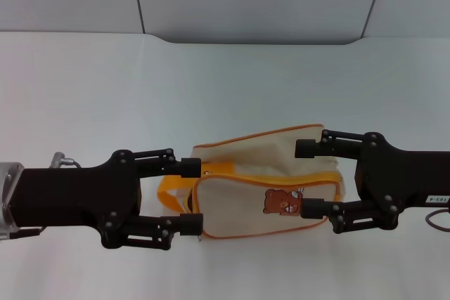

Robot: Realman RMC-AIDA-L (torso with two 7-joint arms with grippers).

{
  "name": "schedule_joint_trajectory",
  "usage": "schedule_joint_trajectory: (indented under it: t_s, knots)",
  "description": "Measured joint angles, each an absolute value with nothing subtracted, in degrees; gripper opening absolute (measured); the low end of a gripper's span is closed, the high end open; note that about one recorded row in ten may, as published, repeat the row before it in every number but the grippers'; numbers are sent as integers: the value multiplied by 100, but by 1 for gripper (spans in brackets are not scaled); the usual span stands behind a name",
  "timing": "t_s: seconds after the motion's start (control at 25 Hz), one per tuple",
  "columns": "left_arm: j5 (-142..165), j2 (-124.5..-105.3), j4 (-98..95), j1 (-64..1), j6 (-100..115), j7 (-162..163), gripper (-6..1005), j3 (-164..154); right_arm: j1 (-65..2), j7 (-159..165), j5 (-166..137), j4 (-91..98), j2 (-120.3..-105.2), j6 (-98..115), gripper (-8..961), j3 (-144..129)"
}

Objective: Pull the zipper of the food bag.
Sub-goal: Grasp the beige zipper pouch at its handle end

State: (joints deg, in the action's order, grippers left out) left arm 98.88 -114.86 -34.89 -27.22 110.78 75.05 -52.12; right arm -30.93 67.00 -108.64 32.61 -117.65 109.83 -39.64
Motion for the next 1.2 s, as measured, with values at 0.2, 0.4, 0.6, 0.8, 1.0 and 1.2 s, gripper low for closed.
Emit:
schedule_joint_trajectory:
  t_s: [0.2, 0.4, 0.6, 0.8, 1.0, 1.2]
  knots:
    - [9926, -11503, -3423, -2600, 10469, 7435, 803, -5234, -3093, 6712, -10863, 3261, -11758, 10944, 840, -3964]
    - [10361, -11664, -3298, -2543, 9566, 7340, 802, -5291, -3094, 6712, -10863, 3261, -11753, 10916, 841, -3964]
    - [10703, -11865, -3139, -2654, 8690, 7272, 801, -5313, -3094, 6734, -10863, 3261, -11752, 10915, 840, -3961]
    - [10778, -11877, -2615, -2993, 8029, 7265, 800, -5377, -3094, 6741, -10864, 3261, -11753, 10915, 841, -3955]
    - [10811, -11887, -2531, -3117, 7690, 7209, 799, -5353, -3094, 6743, -10863, 3252, -11755, 10915, 840, -3947]
    - [10737, -11868, -2653, -3141, 7607, 7207, 798, -5303, -3087, 6745, -10863, 3252, -11745, 10915, 840, -3886]
